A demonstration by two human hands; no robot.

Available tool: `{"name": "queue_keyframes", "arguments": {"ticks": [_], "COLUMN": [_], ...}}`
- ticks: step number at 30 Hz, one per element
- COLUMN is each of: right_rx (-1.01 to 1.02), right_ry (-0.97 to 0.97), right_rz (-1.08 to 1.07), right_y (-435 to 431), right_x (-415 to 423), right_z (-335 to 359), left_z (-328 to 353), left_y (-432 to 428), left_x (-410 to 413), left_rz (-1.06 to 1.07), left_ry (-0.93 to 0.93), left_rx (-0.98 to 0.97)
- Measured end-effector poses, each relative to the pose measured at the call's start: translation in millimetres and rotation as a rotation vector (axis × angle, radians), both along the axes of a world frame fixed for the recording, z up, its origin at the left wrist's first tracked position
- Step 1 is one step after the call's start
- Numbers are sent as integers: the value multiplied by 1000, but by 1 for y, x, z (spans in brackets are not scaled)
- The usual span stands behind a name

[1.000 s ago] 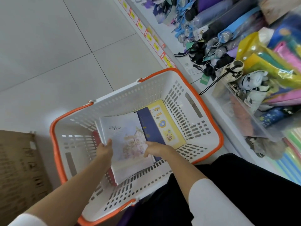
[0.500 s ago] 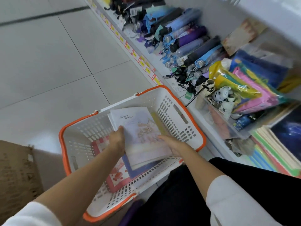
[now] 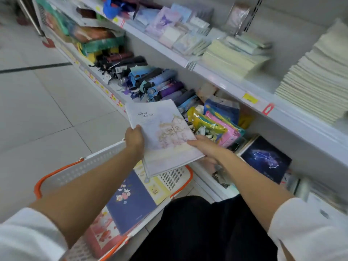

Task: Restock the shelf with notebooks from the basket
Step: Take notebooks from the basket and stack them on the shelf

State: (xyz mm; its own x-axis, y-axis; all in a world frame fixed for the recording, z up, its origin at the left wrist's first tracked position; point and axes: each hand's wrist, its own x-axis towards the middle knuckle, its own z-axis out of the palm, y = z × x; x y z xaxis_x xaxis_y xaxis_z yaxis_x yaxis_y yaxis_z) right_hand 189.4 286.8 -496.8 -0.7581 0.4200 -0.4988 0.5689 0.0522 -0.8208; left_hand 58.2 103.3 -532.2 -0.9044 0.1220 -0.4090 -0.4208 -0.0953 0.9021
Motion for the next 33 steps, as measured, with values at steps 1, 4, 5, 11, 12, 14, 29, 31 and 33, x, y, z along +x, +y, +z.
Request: {"name": "queue_keyframes", "arguments": {"ticks": [1, 4, 5, 11, 12, 14, 29, 31, 33], "right_rx": [40, 126, 158, 290, 305, 315, 83, 12, -55], "right_ry": [46, 196, 236, 533, 565, 633, 948, 996, 1047], "right_rz": [-12, -69, -102, -407, -458, -557, -1143, -1084, -996], "right_y": [5, 23, 27, 52, 56, 68, 138, 143, 149], "right_x": [8, 33, 42, 98, 109, 129, 189, 189, 191], "right_z": [18, 72, 89, 190, 206, 231, 298, 304, 304], "left_z": [18, 72, 88, 188, 203, 231, 344, 338, 333], "left_y": [10, 40, 51, 125, 139, 164, 253, 251, 249], "left_x": [3, 11, 13, 32, 36, 48, 132, 131, 124], "left_rz": [-19, -74, -85, -234, -260, -334, -1003, -1029, -1002], "left_ry": [36, 124, 152, 273, 269, 251, 375, 411, 470], "left_rx": [14, 79, 101, 231, 296, 370, 364, 352, 339]}}
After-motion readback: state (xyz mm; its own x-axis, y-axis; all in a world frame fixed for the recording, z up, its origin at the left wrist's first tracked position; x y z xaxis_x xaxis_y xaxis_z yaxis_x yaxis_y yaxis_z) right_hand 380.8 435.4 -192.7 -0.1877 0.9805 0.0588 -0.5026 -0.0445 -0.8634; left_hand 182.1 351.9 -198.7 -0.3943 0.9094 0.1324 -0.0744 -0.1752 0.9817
